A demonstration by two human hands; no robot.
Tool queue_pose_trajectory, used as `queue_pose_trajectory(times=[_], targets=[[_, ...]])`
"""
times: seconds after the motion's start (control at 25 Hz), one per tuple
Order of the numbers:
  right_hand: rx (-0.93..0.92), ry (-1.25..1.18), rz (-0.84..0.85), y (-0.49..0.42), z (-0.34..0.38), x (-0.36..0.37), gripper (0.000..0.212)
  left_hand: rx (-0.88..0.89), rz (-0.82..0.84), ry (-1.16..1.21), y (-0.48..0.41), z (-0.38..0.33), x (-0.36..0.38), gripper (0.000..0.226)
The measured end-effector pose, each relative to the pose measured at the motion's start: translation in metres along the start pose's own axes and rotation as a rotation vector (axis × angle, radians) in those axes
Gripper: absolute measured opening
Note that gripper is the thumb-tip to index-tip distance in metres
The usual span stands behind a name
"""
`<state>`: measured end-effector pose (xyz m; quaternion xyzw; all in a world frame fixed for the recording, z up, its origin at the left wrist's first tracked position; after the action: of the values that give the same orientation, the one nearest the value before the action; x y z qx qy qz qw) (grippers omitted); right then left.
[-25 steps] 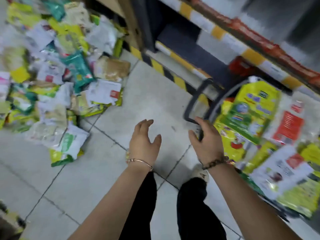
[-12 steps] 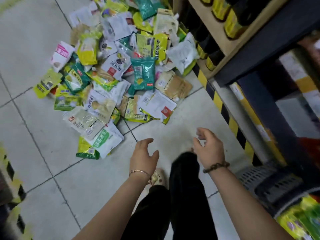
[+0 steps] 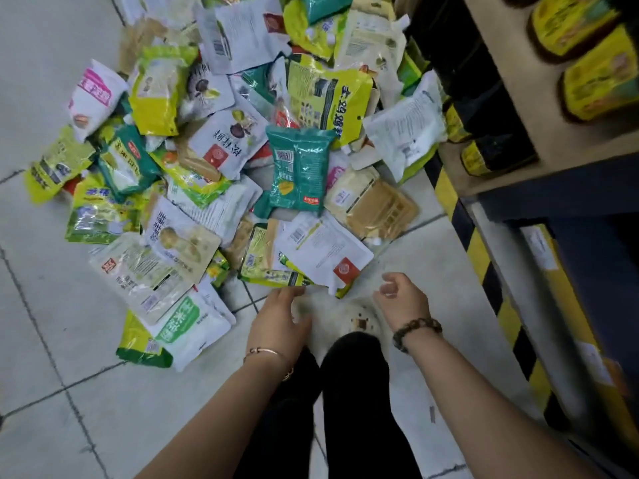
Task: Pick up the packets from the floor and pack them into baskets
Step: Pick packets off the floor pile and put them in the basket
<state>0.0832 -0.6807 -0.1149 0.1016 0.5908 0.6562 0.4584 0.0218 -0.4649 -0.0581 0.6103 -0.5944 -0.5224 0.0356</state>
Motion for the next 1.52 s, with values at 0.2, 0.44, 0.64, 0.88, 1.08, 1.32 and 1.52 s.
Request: queue_pose_trajectory(times=[0.2, 0.44, 0.64, 0.88, 1.08, 1.32, 1.52], targets=[[0.199, -0.017, 0.076, -0.089, -0.02, 0.041, 0.054, 0.077, -0.001, -0.003, -0.091, 0.023, 0.032, 0.036], [0.483, -0.372, 0.093, -0.169, -0.031, 0.098, 0.073, 0.216, 0.164, -0.411, -0.181, 0.051, 0.087, 0.052], [0.45, -0.665, 0.099, -0.173, -0.038, 0.115, 0.06, 0.371, 0.418, -0.678, -0.183, 0.076, 0.116, 0.102], [0.546, -0.869, 0.352, -0.115, -0.008, 0.111, 0.019, 0.689, 0.013, -0.386, -0.166, 0.03, 0.05, 0.049], [0.129, -0.768, 0.18, -0.15, 0.058, 0.045, 0.032, 0.461, -0.272, -0.098, -0.171, 0.004, -0.011, 0.026], [-0.119, 0.314, -0.122, -0.247, 0.102, 0.0, 0.107, -0.077, -0.325, 0.483, -0.193, 0.056, -0.008, 0.022], [-0.043, 0.654, -0.31, -0.251, 0.084, 0.002, 0.105, -0.109, -0.333, 0.531, -0.186, 0.067, 0.01, 0.028]])
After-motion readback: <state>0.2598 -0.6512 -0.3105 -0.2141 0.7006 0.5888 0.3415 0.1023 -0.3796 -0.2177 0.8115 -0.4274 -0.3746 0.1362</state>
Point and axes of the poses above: each hand's wrist, its own y-axis away from the middle knuckle, its own x-axis out of the palm, z = x × y, the point moved 10 cm from there along -y, towards the middle knuckle, and after that the axes turned 4 degrees about x, right-handed, at the moved point
